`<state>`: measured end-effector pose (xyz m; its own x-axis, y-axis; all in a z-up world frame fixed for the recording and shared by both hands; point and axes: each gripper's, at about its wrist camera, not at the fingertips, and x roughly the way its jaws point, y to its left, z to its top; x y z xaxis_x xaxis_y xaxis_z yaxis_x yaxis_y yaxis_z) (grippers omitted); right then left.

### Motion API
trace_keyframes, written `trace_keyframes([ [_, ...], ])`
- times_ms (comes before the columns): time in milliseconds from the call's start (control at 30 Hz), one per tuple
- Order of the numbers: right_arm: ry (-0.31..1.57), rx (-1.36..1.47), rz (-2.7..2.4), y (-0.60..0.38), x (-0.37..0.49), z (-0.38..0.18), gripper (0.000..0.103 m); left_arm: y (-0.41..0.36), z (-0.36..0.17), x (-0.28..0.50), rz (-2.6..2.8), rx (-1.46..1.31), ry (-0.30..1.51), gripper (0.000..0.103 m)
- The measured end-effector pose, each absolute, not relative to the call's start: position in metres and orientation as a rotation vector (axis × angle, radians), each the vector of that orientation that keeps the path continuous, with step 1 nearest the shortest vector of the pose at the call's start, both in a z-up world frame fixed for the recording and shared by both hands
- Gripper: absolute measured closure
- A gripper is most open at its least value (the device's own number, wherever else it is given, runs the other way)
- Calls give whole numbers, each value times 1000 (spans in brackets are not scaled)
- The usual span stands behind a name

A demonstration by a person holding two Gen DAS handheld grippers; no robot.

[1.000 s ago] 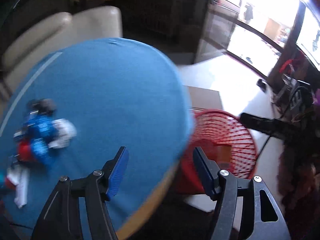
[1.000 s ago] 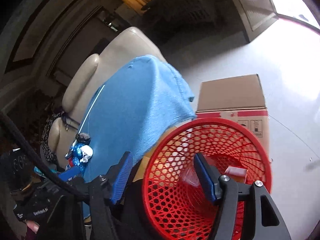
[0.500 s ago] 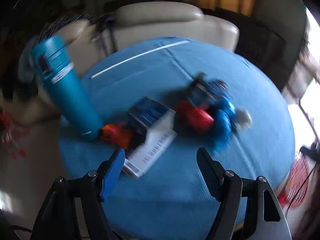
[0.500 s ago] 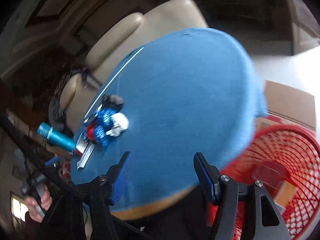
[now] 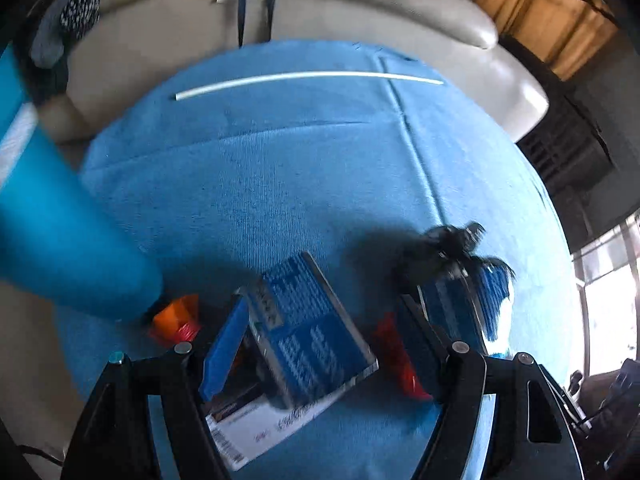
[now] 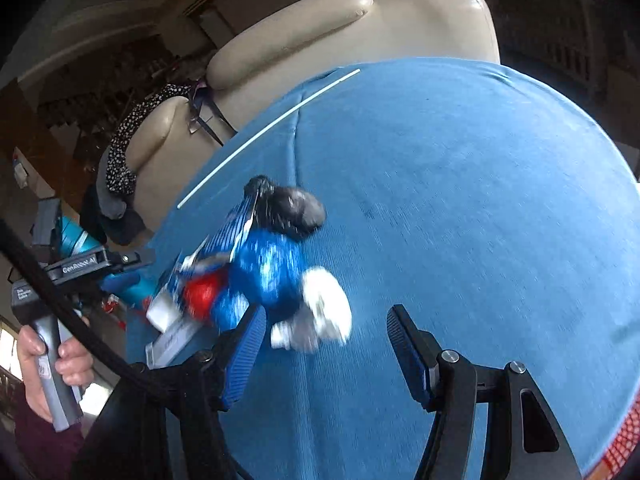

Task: Collect trash
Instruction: 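Grasp the blue medicine box with the left gripper while the right grasps the white tissue, then carry the blue box and tissue to the red wastebasket and release both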

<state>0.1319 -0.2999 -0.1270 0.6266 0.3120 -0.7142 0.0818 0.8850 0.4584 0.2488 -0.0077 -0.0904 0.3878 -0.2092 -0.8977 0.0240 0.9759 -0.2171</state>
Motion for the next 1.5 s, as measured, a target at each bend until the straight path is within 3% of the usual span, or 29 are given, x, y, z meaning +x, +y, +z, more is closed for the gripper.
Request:
trace_keyframes([
  [100,925,496,132,-295,152,-138,38,-11,-104,257,-119,-194,1220,27],
  [233,991,478,155,-282,167,-155,63,-18,-117,261,-74,-131,1247,27],
  [367,999,477,162,-278,164,-164,74,-17,-128,257,-68,-125,1283,27],
  [467,979,494,166,-284,155,-162,75,-22,-133,253,-79,-102,1267,34],
  [500,974,497,165,-285,151,-161,75,-25,-131,248,-81,-79,1247,43],
  [533,964,504,166,-287,146,-159,75,-26,-130,244,-90,-76,1242,44],
  [1033,807,516,192,-311,32,-108,75,-86,-39,113,-262,103,881,45],
  [1500,714,504,67,-370,-71,-74,75,-192,-15,-11,-437,433,662,45],
])
